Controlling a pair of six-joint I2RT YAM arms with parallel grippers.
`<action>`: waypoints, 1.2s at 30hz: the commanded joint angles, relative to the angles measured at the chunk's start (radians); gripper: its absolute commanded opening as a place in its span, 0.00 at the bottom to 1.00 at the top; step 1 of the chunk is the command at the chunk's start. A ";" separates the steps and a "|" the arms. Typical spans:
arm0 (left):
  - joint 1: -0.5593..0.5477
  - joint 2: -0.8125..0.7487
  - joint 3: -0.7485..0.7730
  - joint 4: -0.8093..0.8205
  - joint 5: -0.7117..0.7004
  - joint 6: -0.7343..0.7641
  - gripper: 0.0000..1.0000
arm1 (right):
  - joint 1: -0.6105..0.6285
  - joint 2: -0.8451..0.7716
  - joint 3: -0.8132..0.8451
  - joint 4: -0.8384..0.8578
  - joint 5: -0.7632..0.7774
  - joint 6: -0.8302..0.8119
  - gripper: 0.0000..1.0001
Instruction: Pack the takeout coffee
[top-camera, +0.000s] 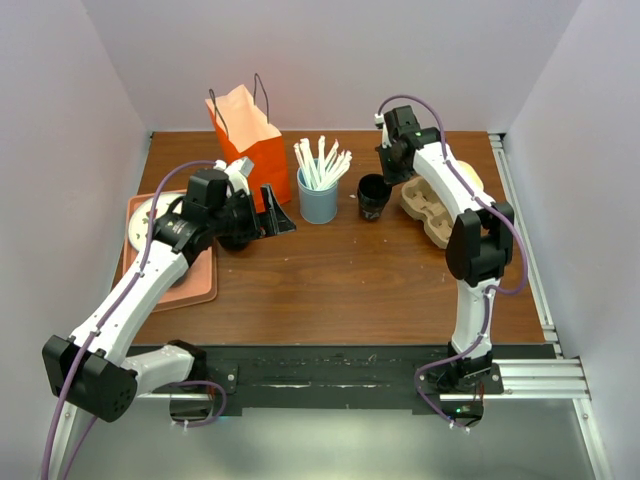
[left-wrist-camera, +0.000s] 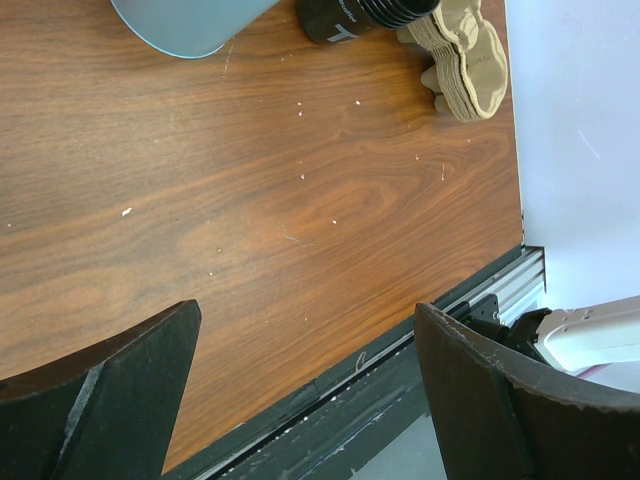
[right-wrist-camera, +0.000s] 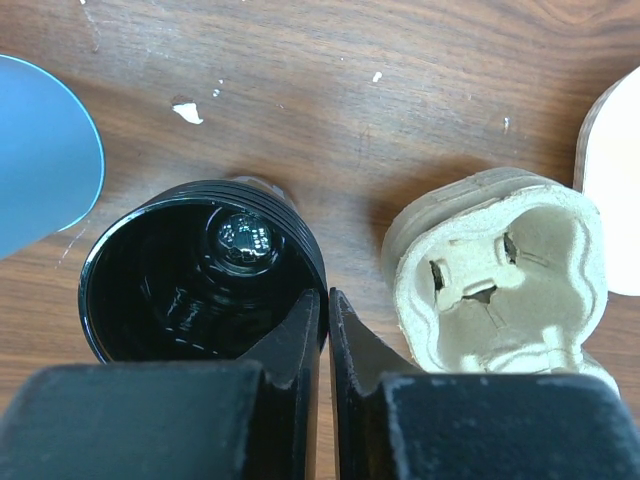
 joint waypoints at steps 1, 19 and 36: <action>-0.003 0.003 0.012 0.037 0.001 0.018 0.93 | -0.003 -0.056 0.034 -0.020 0.004 0.019 0.05; -0.043 0.034 0.098 -0.016 -0.069 0.121 0.87 | 0.021 -0.280 -0.273 0.024 -0.197 0.173 0.04; -0.051 0.038 0.085 -0.001 -0.022 0.115 0.87 | 0.050 -0.281 -0.293 0.046 -0.171 0.177 0.03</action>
